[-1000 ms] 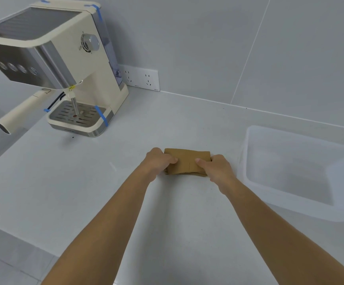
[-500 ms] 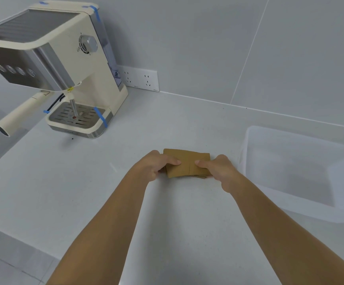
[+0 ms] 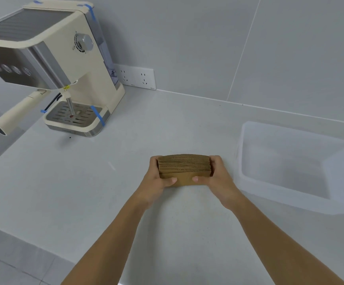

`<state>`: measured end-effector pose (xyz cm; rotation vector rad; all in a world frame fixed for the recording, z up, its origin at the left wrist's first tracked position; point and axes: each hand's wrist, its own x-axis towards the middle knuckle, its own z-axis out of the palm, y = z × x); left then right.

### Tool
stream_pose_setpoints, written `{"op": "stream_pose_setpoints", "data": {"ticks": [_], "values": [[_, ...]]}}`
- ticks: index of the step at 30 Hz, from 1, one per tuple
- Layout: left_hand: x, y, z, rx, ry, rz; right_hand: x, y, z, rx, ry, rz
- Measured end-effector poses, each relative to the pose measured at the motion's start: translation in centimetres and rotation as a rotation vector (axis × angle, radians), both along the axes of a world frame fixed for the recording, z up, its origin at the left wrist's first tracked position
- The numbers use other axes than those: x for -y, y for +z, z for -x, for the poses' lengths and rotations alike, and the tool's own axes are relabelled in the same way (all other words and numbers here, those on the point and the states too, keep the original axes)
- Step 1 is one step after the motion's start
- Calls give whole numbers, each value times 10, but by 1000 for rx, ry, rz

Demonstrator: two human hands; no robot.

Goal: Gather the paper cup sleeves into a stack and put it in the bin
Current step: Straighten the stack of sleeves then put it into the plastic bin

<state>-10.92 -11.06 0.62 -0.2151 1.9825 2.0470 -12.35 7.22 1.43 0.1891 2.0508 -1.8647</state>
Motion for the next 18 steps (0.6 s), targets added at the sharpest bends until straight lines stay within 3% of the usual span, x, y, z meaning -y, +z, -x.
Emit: {"op": "stream_pose_setpoints", "data": {"ticks": [4, 9, 14, 18], "values": [[-21, -2, -11, -24, 227, -149, 9, -7, -17, -52, -33, 86], [-50, 3, -12, -28, 612, 7, 16, -6, -24, -15, -191, 341], [-43, -8, -15, -135, 541, 10, 31, -5, -20, -69, -420, 115], [-42, -5, -14, -124, 539, 11, 36, -7, -18, -111, -454, 143]]}}
